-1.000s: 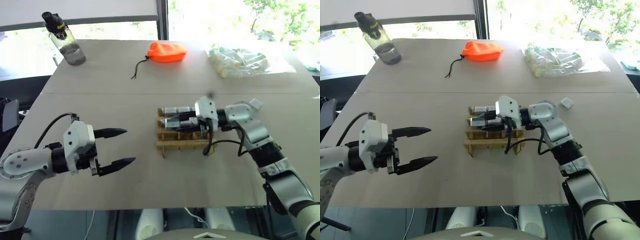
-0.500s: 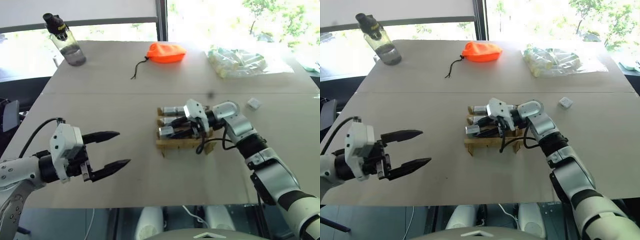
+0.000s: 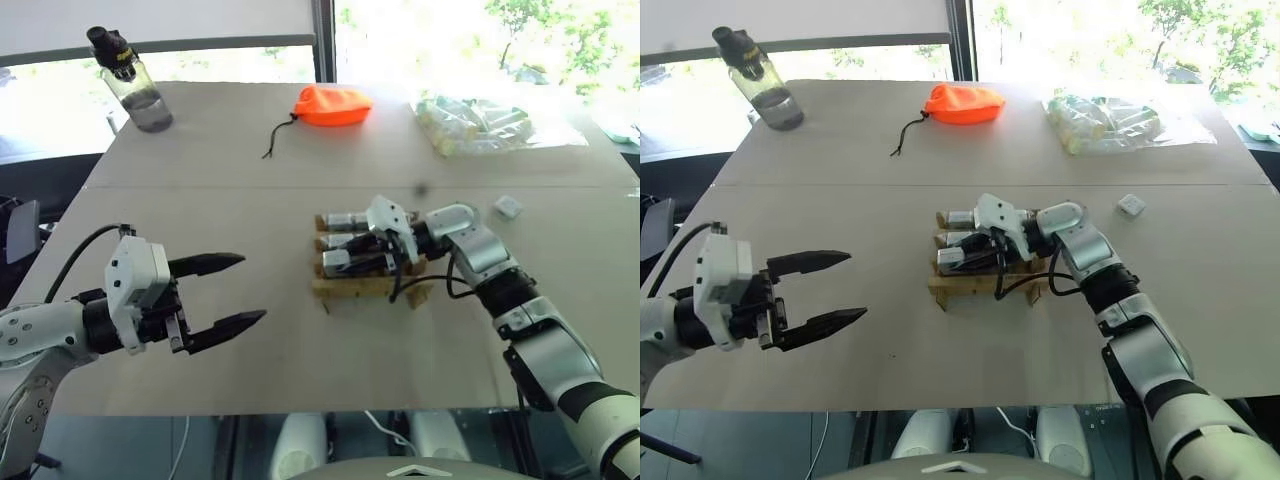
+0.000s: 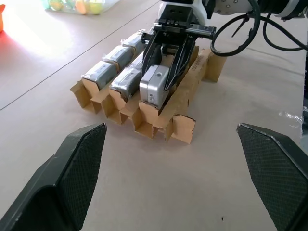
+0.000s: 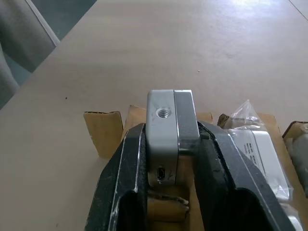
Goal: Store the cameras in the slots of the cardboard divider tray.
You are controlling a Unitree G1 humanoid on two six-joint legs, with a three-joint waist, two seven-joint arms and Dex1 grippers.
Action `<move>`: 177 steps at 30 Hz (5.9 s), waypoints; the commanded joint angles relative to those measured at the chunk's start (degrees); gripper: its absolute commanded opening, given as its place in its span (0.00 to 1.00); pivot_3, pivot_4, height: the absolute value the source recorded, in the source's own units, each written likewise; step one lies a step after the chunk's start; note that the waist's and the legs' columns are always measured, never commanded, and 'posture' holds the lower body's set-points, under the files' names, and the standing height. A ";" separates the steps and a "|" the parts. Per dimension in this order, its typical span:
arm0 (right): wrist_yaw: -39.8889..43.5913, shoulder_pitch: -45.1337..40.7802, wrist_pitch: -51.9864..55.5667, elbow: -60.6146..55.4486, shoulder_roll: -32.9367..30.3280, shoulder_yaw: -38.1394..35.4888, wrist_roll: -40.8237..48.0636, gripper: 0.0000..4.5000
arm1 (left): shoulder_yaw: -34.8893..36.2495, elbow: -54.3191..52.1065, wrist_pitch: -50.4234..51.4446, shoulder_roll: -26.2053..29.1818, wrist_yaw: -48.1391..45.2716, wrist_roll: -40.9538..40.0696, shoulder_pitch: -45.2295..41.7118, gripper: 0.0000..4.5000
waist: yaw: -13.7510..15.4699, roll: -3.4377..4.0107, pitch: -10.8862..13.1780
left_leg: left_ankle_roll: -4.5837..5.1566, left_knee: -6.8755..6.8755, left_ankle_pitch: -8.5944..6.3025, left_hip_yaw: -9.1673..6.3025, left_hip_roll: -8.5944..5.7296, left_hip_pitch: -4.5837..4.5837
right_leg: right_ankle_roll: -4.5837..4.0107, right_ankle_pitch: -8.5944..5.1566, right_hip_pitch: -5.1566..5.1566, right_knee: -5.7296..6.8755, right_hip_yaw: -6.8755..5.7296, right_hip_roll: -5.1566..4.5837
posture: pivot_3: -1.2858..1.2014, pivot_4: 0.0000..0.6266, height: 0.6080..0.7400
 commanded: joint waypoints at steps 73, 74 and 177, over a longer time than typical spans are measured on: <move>-64.58 29.64 4.17 -23.26 5.14 -19.67 -8.11 0.51 | -8.79 -0.50 11.79 6.27 5.18 -7.00 -20.55 1.00 | -0.19 -0.05 0.01 | -0.01 -0.05 0.00 0.08 -0.04 0.01 | 0.04 -0.02 -0.02 -0.08 0.43 0.09 | 0.52 0.24 0.89; -64.19 29.80 4.17 -23.45 4.91 -19.76 -7.92 0.44 | -9.37 -0.37 11.16 6.28 5.53 -5.68 -20.66 1.00 | -0.19 -0.05 0.01 | -0.01 -0.05 0.00 0.09 -0.04 0.01 | 0.04 -0.02 -0.02 -0.08 0.42 0.09 | 0.52 0.24 0.89; -5.20 54.93 -7.33 -35.58 -24.75 -29.66 32.08 0.96 | -49.28 39.08 -11.52 -16.95 -12.82 28.59 -56.14 0.15 | 1.62 -0.57 0.38 | 0.01 0.24 0.03 0.00 -0.16 0.15 | 0.06 -0.02 0.22 0.05 0.15 0.18 | 0.52 0.24 0.89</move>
